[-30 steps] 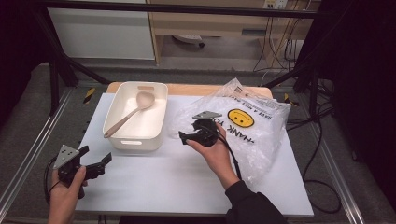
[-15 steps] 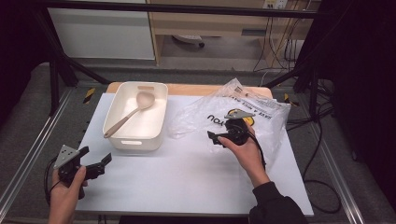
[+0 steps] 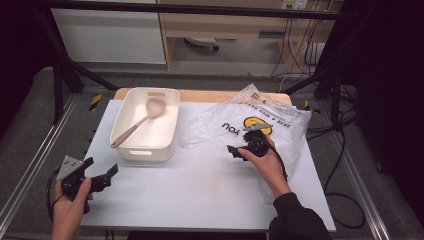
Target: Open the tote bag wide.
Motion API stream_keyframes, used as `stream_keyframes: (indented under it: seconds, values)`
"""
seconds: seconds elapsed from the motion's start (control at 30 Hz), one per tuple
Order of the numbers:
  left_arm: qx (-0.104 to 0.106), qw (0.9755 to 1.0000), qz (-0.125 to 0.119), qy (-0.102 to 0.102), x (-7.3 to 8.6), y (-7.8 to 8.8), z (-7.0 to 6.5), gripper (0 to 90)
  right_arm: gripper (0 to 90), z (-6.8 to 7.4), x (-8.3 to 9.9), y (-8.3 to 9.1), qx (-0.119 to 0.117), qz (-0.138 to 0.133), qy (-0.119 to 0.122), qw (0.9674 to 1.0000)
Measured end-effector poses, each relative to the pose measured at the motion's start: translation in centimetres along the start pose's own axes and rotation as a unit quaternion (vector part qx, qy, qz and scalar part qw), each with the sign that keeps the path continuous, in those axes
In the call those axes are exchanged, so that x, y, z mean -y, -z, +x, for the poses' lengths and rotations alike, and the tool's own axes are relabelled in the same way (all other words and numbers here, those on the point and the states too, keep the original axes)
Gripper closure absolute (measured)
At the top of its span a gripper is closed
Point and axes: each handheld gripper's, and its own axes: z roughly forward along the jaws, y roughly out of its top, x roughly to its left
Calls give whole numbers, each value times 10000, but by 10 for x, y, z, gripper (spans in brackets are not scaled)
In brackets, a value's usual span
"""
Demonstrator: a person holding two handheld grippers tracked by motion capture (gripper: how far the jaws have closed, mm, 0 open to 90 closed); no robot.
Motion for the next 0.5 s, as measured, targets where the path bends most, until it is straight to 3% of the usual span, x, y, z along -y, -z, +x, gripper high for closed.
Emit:
stream_keyframes:
  seconds: [0.5]
  values:
    - [21, 10000, 21, -63, -1, 0, -2, 47, 95, -4, 16, -16, 73, 467, 42, 9989]
